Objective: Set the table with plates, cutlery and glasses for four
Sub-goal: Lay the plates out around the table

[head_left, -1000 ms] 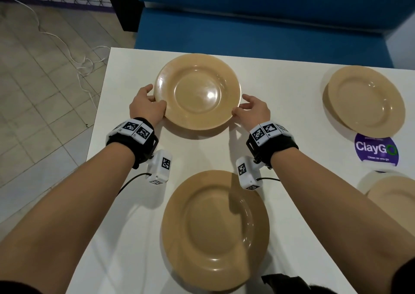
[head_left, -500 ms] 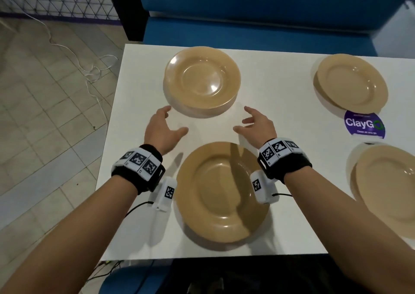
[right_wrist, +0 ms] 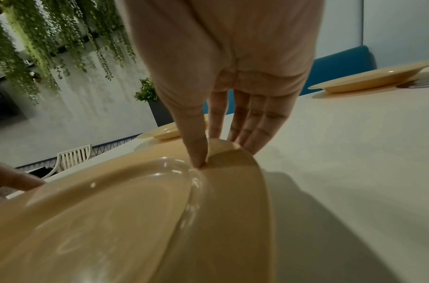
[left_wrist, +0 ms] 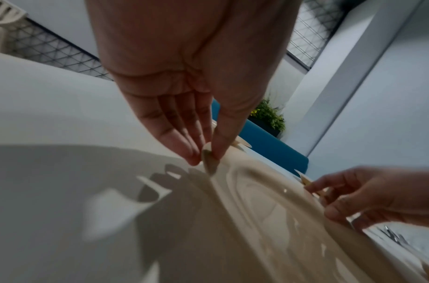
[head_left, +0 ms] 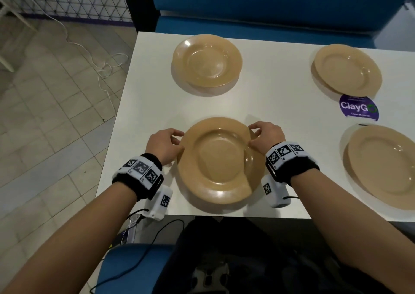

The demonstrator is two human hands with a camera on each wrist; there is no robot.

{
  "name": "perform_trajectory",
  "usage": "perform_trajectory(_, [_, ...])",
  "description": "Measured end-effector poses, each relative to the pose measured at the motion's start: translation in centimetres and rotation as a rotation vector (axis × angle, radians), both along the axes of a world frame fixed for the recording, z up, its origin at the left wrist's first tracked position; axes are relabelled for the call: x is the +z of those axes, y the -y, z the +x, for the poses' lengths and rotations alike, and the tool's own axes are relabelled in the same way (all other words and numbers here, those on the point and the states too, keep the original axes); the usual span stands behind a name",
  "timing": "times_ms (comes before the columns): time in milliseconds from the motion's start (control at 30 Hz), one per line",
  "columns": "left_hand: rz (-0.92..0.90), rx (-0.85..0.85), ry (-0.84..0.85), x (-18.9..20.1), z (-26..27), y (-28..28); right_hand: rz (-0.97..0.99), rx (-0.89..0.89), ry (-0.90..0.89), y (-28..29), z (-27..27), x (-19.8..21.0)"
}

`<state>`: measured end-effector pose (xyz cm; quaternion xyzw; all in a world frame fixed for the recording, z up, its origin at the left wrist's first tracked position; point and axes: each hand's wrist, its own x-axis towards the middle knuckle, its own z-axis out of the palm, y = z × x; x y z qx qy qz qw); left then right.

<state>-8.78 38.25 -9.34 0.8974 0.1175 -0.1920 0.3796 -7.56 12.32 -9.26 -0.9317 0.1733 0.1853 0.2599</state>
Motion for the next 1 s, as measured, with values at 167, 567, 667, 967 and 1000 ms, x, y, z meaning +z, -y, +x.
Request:
perform_trajectory(167, [0.062,0.014,0.041,0.0,-0.3,-0.8,0.039,0.044,0.008,-0.6,-0.8,-0.1])
perform_trajectory(567, [0.079,0.054,0.049,0.1,-1.4,-2.3,0.114,0.128,-0.017,-1.4,-1.9,-0.2])
perform_trajectory(667, [0.081,0.059,0.054,0.1,-1.6,-2.4,0.123,0.118,0.007,-1.5,-2.1,-0.3])
perform_trajectory(967, [0.077,0.098,0.059,0.0,-1.1,-2.6,0.151,0.115,0.032,-1.7,-1.8,-0.5])
perform_trajectory(1000, [0.080,0.100,0.062,0.0,-1.1,-2.6,0.153,0.115,0.032,-1.7,-1.8,-0.5])
